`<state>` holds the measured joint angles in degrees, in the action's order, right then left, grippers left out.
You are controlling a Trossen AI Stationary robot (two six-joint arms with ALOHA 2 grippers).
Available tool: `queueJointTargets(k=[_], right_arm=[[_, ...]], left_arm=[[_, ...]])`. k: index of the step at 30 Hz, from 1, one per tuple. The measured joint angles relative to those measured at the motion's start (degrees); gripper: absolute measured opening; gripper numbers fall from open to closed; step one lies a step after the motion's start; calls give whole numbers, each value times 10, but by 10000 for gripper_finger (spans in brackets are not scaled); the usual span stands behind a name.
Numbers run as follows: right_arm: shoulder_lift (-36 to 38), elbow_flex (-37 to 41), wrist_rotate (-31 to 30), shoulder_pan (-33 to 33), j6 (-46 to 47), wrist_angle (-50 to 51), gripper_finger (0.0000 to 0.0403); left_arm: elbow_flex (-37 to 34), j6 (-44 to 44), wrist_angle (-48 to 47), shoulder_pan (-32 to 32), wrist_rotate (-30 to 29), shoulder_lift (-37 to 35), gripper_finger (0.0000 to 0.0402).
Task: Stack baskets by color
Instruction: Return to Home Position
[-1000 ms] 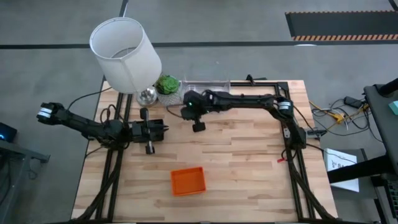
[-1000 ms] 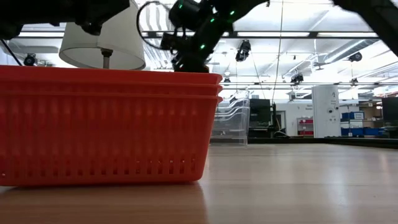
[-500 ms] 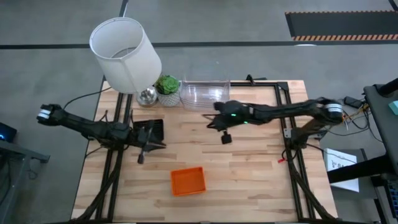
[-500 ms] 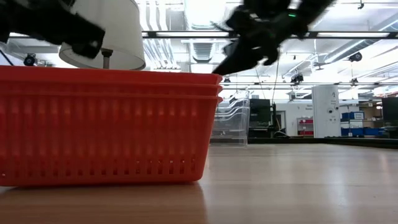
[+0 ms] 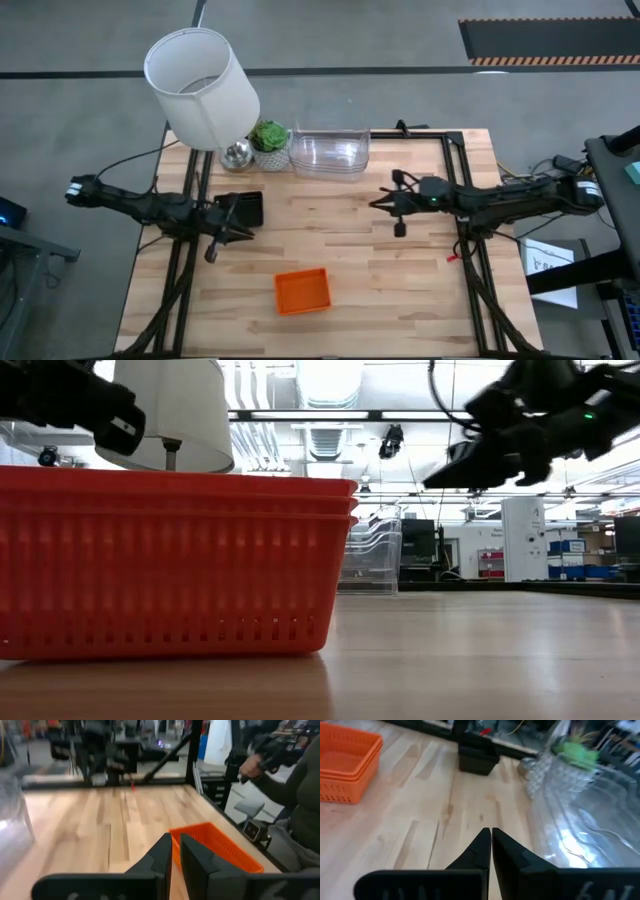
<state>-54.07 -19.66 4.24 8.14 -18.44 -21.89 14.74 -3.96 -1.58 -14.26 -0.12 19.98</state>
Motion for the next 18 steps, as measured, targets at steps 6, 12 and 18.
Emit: queueJointTargets(k=[6,12,18], right_arm=[[104,72,-37,0,5,-16,9],[202,120,-43,0,3,-16,9],[285,157,-44,0,-6,-15,9]], left_arm=[[-2,50,0,0,0,-39,19],[-22,63,2,0,0,-68,19],[-72,52,23,0,0,-119,19]])
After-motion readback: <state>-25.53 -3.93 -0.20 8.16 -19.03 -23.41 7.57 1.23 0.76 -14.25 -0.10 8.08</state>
